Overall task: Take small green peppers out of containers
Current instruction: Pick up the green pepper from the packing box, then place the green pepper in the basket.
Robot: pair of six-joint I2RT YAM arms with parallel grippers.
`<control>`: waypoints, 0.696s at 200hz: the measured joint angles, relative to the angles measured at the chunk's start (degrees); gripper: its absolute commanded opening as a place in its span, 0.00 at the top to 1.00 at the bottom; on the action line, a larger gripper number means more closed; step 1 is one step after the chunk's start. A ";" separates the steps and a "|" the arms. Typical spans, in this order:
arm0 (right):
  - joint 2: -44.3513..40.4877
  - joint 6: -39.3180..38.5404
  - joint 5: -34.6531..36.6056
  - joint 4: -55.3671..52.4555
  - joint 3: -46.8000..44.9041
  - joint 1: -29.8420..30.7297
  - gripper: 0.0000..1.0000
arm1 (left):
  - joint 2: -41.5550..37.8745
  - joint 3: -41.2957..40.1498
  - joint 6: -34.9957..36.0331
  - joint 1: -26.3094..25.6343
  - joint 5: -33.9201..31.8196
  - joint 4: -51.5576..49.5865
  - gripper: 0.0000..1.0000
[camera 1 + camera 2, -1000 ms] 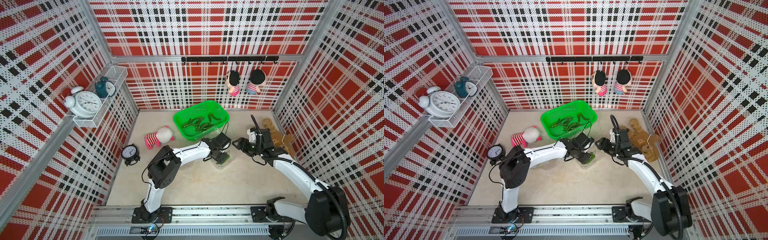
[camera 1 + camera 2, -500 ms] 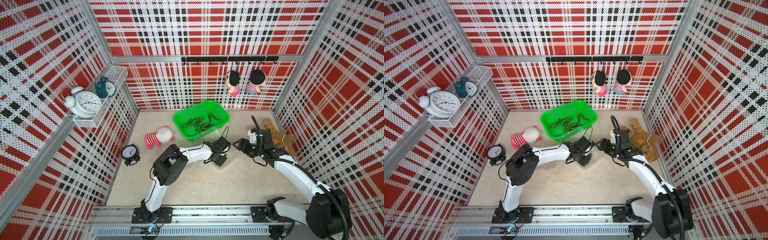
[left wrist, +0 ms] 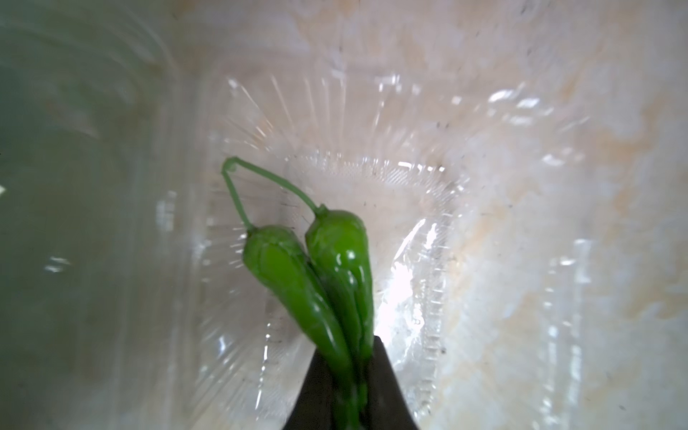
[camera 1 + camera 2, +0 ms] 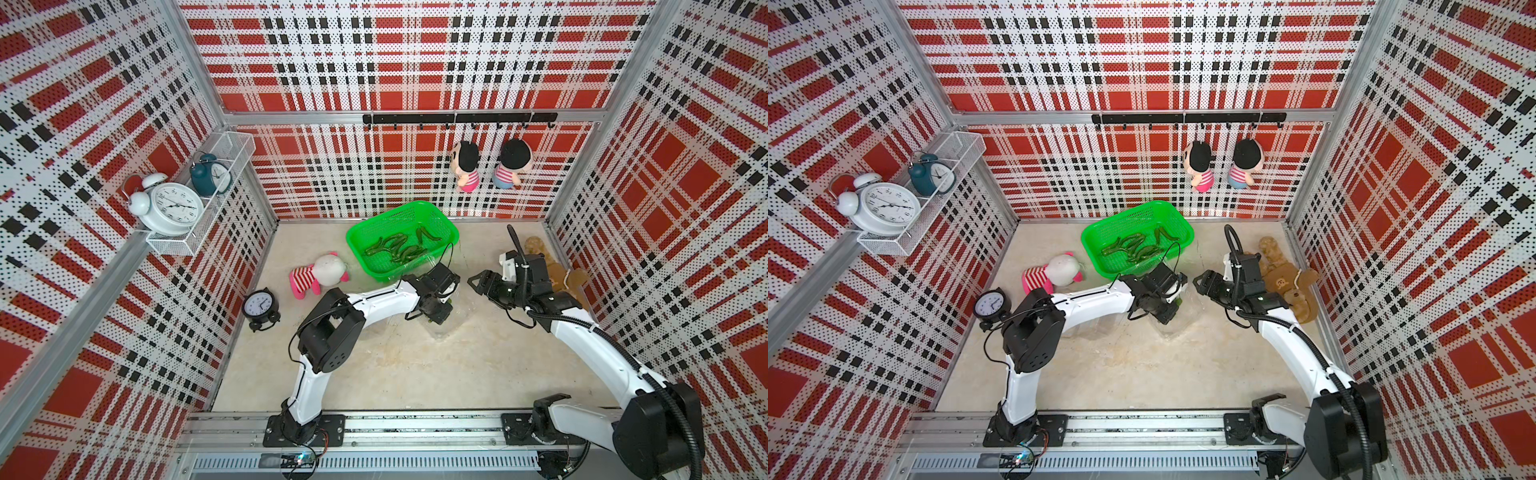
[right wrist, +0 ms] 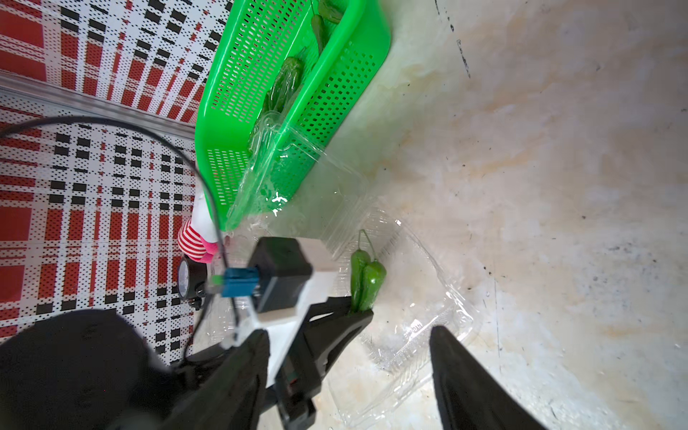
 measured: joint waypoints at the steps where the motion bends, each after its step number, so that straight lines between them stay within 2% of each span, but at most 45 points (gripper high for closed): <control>1: 0.00 0.00 0.00 0.00 0.09 -0.02 0.29 | -0.15 0.09 -0.04 0.07 -0.02 -0.02 1.00; 32: 0.70 -0.26 -0.02 -0.13 2.54 -0.28 0.29 | -4.39 5.73 -1.11 3.45 1.25 -0.31 1.00; 68: 3.10 -1.03 -0.72 0.28 4.98 -0.28 0.29 | -7.10 10.64 -2.23 10.29 1.18 3.78 0.98; 114: 7.69 -1.09 -2.97 1.53 5.33 -0.42 0.29 | -2.54 12.41 -6.51 21.03 0.37 12.70 0.98; 123: 8.24 -1.05 -3.32 1.73 5.33 -0.44 0.29 | -0.33 12.35 -7.17 22.40 0.04 13.99 0.88; 128: 8.44 -1.03 -3.41 1.84 5.33 -0.44 0.29 | 1.07 12.35 -7.43 22.97 -0.22 14.58 0.76; 134: 8.61 -1.01 -3.61 1.95 5.33 -0.44 0.29 | 2.80 12.35 -7.80 23.47 -0.44 14.97 0.56; 139: 8.70 -1.01 -3.78 2.05 5.33 -0.44 0.29 | 4.26 12.35 -7.93 23.76 -0.74 15.04 0.48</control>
